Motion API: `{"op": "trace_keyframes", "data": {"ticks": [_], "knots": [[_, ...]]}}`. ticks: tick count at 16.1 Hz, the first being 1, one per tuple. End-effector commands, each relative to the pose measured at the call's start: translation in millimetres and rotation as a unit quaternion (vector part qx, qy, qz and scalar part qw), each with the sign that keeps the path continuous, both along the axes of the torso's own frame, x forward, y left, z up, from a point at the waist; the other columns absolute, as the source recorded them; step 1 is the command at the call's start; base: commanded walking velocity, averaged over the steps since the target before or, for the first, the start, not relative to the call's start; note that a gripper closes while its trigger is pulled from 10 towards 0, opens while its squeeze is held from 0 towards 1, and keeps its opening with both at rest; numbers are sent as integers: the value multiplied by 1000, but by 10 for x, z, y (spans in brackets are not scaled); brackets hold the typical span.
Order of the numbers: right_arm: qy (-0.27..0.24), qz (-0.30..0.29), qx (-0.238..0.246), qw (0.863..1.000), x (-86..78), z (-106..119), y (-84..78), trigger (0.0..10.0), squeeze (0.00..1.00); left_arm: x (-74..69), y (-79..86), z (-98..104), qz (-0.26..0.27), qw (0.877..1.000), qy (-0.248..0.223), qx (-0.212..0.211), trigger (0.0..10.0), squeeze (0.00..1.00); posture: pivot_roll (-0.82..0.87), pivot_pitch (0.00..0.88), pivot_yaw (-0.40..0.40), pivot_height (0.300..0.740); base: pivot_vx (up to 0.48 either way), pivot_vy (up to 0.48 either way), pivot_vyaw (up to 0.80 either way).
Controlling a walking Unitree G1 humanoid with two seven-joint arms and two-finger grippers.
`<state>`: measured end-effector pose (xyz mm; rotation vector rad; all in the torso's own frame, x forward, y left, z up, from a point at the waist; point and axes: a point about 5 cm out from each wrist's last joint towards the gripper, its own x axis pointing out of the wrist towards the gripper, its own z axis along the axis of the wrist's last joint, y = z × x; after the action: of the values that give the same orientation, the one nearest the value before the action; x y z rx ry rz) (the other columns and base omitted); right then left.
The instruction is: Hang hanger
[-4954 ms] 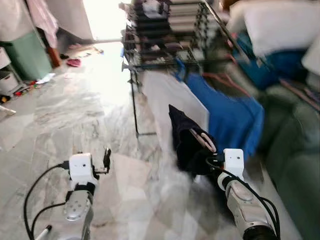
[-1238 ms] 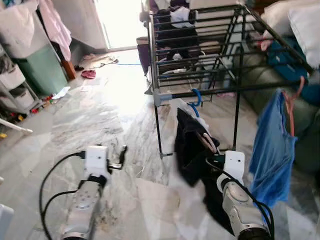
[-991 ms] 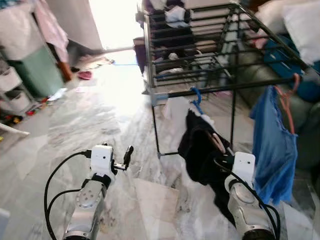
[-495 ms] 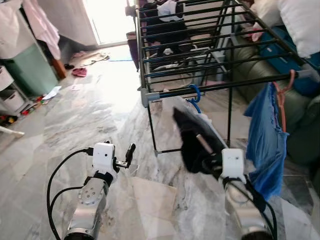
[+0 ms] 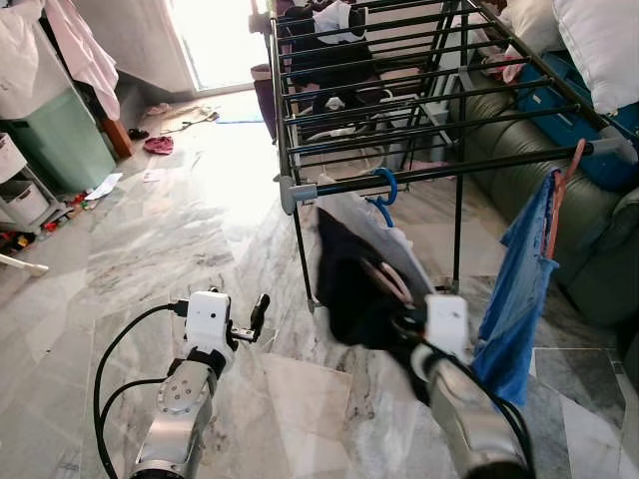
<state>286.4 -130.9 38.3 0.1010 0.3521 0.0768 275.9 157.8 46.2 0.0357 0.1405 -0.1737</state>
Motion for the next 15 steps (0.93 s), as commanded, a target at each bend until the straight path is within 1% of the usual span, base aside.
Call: {"op": "trace_keyframes", "data": {"ticks": [1,2,3,4,5,7,8,9,10,13,15], "knots": [[-5,28,34,999,90,92,152,10000,0,13,69,7,-1,1000,4,16,10000,0,-187,0,128,740,0,0,0],[8,21,58,998,161,117,190,10000,0,0,92,-1,-1,1000,6,18,10000,0,-181,0,126,740,0,0,0],[15,5,71,997,210,128,185,10000,0,-10,103,-13,0,1000,8,19,10000,0,-181,0,126,740,0,0,0],[23,-6,69,997,261,143,164,10000,0,-18,102,-19,0,1000,10,20,10000,0,-173,0,122,740,0,0,0],[31,-31,72,996,368,197,120,10000,0,-30,91,-25,-3,1000,13,16,10000,0,-168,0,120,740,0,0,0],[30,-56,70,995,562,341,71,10000,0,-68,54,-33,-15,1000,18,4,10000,0,-158,0,114,740,0,0,0],[30,-56,71,995,584,362,70,10000,0,-75,47,-34,-18,1000,19,2,10000,0,-158,0,114,740,0,0,0],[25,-63,69,995,748,519,65,10000,0,-129,15,-52,-30,999,24,-6,10000,0,-147,0,106,740,0,0,0],[25,-57,66,996,818,596,89,10000,0,-156,5,-60,-33,999,26,-7,10000,0,-142,0,102,740,0,0,0],[40,-48,60,996,937,714,162,10000,0,-214,1,-70,-38,999,32,-8,10000,0,-122,0,88,740,0,0,0],[50,-38,67,996,978,762,272,10000,0,-239,8,-63,-37,999,34,-9,10000,0,-106,0,79,740,0,0,0]]}}
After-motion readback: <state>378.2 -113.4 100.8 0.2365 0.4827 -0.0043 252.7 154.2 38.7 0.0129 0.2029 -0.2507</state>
